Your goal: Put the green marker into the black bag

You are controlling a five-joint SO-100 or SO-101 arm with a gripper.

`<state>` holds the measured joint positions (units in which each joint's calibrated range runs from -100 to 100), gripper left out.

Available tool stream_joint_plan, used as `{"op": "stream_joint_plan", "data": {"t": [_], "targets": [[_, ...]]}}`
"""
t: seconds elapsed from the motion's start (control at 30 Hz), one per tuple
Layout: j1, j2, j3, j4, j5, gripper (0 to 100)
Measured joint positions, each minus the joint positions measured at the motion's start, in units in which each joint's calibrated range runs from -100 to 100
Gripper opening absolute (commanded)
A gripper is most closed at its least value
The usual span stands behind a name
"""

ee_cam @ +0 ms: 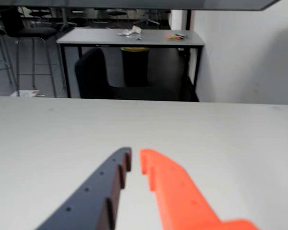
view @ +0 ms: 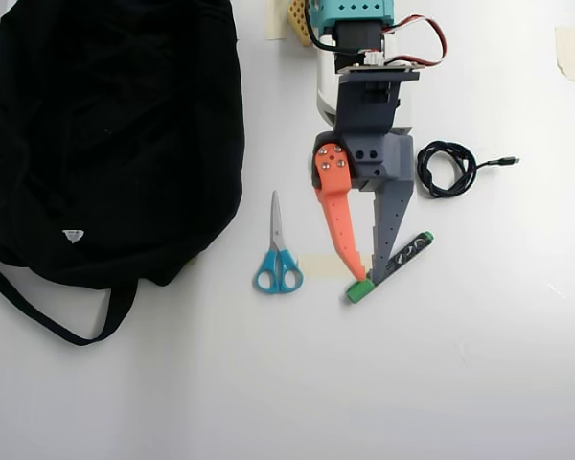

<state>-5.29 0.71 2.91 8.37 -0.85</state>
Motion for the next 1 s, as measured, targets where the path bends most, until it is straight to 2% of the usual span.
{"op": "stream_joint_plan", "data": {"t": [0.47, 0.7, 1.0], "targets": [[1.5, 0.0, 0.0, 0.0, 0.2, 2], [1.2, 0.0, 5.9, 0.0, 0.2, 2], [1.1, 0.0, 4.3, 12.6, 0.2, 2]]}}
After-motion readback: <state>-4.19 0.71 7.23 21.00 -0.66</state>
